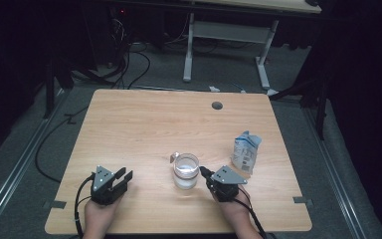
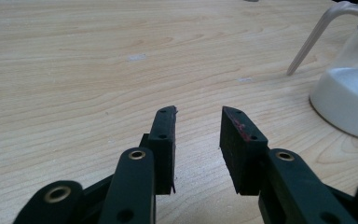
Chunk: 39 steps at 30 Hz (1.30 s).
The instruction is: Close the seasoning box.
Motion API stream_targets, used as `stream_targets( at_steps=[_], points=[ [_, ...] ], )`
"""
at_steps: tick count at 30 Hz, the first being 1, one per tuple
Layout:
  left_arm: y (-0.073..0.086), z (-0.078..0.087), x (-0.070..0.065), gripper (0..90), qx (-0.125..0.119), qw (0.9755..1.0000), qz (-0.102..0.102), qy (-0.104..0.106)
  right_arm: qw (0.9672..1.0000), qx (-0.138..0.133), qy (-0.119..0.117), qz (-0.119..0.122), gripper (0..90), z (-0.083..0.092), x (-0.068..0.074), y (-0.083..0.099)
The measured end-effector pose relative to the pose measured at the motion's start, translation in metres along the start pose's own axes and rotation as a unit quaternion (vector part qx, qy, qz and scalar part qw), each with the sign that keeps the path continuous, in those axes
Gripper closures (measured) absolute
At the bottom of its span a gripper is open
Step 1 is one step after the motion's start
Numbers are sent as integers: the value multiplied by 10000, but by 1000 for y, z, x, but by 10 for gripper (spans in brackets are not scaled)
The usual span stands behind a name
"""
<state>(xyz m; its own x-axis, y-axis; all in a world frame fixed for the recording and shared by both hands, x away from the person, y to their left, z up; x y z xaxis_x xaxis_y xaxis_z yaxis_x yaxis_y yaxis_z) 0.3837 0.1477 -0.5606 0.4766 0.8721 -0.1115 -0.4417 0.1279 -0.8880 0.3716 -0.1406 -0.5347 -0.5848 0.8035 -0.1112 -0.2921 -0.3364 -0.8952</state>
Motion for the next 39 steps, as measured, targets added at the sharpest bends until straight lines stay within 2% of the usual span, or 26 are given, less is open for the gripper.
stream_targets(
  at_steps=[17, 39],
  points=[
    [-1, 1, 0, 662, -19, 9999, 28, 100, 9998, -19, -153, 113, 900, 4, 19, 0],
    [0, 1, -1, 662, -8, 9999, 28, 131, 9981, -50, -527, 324, 899, 0, 54, -7]
  ],
)
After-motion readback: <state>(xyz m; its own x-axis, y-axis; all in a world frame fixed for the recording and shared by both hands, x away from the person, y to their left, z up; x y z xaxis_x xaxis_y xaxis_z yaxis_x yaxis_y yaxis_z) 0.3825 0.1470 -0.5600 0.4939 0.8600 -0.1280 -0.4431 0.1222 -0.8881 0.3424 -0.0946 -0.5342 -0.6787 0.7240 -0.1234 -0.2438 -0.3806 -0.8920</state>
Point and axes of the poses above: each handheld gripper's, and its own axes: z roughly backward along the jaws, y roughly out of its underside, x roughly to its left, the point moved 8 cm from there along -z, roughly forward along the jaws
